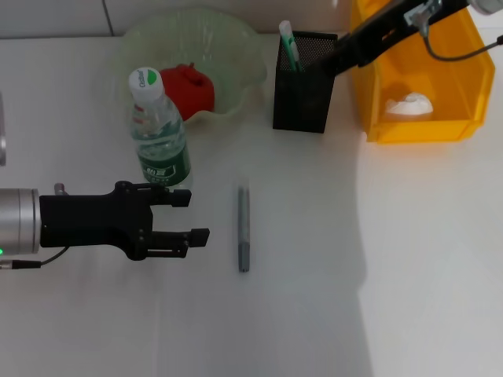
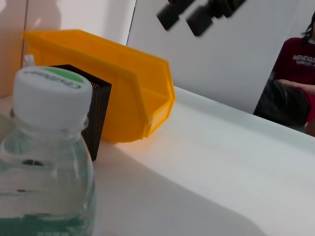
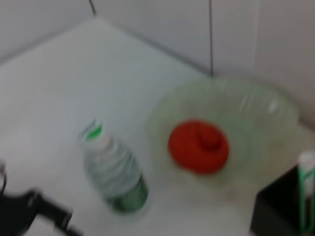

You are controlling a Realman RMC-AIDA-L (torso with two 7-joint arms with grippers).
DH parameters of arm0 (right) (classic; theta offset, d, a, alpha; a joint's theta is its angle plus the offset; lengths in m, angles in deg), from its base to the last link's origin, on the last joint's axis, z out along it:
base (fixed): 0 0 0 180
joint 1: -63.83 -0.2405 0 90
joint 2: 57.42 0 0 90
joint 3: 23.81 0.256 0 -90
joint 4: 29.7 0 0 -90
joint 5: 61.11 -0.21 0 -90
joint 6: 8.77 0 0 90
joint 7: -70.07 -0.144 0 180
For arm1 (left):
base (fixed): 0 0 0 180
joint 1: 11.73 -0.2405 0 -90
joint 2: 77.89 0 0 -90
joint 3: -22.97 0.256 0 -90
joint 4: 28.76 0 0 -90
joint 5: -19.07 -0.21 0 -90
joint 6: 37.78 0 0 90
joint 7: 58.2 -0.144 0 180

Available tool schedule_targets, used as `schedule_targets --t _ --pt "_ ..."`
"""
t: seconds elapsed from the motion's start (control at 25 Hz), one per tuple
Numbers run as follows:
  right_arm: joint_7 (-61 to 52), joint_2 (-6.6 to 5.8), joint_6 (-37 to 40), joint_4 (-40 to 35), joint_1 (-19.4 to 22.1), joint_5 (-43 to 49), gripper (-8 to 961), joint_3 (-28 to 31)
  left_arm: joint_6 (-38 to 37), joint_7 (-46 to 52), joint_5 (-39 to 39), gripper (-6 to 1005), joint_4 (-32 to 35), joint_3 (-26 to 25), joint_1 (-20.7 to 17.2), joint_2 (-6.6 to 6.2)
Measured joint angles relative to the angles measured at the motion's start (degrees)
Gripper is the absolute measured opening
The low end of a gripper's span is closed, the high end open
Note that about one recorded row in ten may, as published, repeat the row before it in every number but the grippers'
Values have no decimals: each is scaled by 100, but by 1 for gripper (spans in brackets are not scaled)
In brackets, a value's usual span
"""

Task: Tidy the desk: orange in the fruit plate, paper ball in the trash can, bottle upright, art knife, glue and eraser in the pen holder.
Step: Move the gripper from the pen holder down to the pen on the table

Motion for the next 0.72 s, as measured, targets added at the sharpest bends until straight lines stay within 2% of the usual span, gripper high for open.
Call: schedule_targets --t 0.16,0.4,0.72 --pt "-237 103 307 301 -358 628 611 -484 -34 2 -4 770 2 0 -31 -53" --pt "-365 104 410 583 -562 781 611 -1008 -49 1 -7 770 2 0 -106 -59" --pt "-621 162 -507 1641 -825 672 612 -1912 -43 -23 -9 770 2 0 -168 -72"
